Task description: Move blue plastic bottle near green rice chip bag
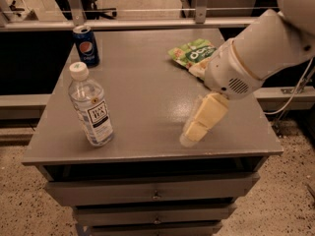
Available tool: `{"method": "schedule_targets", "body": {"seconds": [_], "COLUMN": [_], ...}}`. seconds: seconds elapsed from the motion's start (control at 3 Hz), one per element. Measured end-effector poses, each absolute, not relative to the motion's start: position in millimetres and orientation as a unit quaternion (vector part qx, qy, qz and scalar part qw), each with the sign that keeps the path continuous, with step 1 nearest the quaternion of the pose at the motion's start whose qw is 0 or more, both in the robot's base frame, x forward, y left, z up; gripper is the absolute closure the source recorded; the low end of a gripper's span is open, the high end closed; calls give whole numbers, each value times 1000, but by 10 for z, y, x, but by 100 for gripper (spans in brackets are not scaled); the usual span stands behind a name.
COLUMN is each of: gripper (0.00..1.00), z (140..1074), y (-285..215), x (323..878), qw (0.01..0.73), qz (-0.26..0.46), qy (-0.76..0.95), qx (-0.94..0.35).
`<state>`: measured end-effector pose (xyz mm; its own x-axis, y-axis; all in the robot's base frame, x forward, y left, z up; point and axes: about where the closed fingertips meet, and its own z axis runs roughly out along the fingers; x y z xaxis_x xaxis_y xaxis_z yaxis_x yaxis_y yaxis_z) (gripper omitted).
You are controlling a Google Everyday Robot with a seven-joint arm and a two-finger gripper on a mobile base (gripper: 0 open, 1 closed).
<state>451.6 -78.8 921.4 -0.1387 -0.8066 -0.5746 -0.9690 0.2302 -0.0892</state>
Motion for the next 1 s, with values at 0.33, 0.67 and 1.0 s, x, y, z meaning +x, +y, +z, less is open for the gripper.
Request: {"method": "schedule_targets", "body": {"seconds": [0.33,0.67,1.0], "gripper": [0,0,0], "z": [9104,9149,9146], "y": [-220,-36,-39], "x": [4529,4542,4536], "qw": [304,321,320], "qz": [225,246,246], "qy": [720,713,713], "qx": [-582,-572,-573]}}
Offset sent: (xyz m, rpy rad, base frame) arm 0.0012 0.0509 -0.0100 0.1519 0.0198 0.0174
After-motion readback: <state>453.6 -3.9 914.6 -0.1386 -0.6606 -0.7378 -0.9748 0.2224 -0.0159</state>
